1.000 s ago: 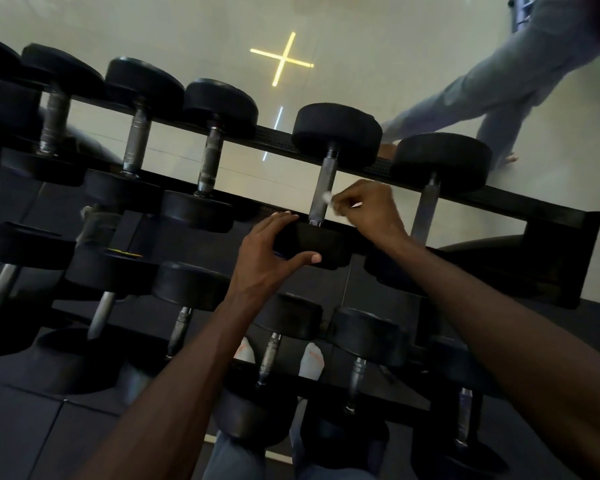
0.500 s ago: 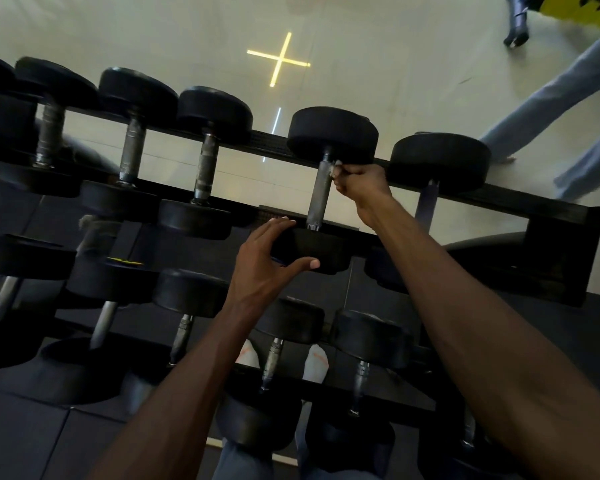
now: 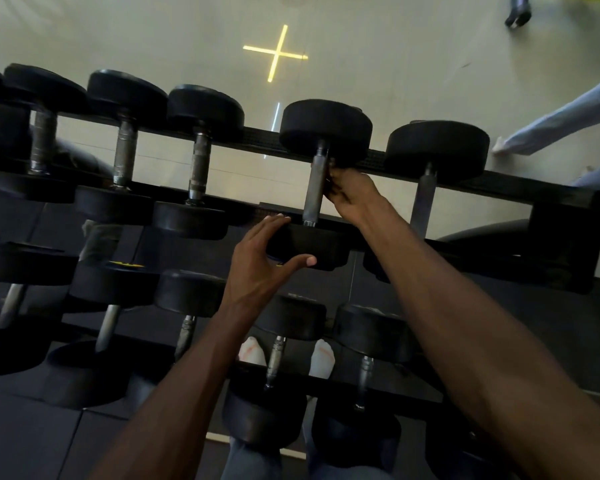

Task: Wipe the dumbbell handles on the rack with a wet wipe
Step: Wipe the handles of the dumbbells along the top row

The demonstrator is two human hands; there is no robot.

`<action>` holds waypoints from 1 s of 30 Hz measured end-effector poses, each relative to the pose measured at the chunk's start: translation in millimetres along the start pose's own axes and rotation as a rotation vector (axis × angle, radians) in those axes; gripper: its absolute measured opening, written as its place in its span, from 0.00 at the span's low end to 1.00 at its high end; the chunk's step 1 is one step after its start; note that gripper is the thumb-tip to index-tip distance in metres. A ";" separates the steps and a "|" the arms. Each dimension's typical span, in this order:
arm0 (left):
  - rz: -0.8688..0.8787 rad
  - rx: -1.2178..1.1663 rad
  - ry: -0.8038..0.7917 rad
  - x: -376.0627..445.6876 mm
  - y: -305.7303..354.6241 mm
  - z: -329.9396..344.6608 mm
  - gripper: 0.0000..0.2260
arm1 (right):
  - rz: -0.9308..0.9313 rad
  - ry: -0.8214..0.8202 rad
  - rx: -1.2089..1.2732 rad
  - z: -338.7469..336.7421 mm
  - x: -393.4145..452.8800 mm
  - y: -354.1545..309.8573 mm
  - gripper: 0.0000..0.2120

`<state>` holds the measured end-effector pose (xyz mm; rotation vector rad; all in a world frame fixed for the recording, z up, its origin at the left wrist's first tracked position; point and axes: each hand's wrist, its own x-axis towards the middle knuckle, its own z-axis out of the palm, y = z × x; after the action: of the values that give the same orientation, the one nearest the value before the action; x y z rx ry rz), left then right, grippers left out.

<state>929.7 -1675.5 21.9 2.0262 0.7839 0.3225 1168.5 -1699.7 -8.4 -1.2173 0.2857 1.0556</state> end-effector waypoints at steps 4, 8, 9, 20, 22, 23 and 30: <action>0.009 -0.019 0.008 -0.4 0.7 -0.7 0.36 | 0.008 -0.022 -0.207 -12.2 -8.2 4.3 0.07; 0.007 -0.009 0.009 -0.6 1.2 0.0 0.37 | -0.001 -0.058 -0.131 -6.3 4.8 -14.0 0.13; 0.007 0.002 0.012 0.0 1.0 0.2 0.37 | 0.008 -0.054 -0.065 -1.8 8.3 -14.5 0.15; 0.020 0.032 0.001 0.6 0.4 -0.2 0.36 | 0.192 -0.193 -0.059 -10.4 -8.9 4.1 0.18; 0.018 0.035 -0.002 0.5 0.0 -0.6 0.37 | 0.141 -0.184 -0.066 -8.5 -5.4 -3.0 0.19; 0.015 0.035 -0.004 0.2 -0.1 -0.4 0.37 | 0.097 -0.162 -0.031 -5.3 -0.3 -9.5 0.20; 0.003 0.016 -0.007 0.1 -4.2 0.5 0.38 | 0.142 -0.189 -0.218 -13.8 -18.4 20.4 0.15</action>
<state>928.3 -1674.2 18.1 2.0430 0.7814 0.3111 1147.6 -1721.6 -13.6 -1.2939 0.1132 1.3425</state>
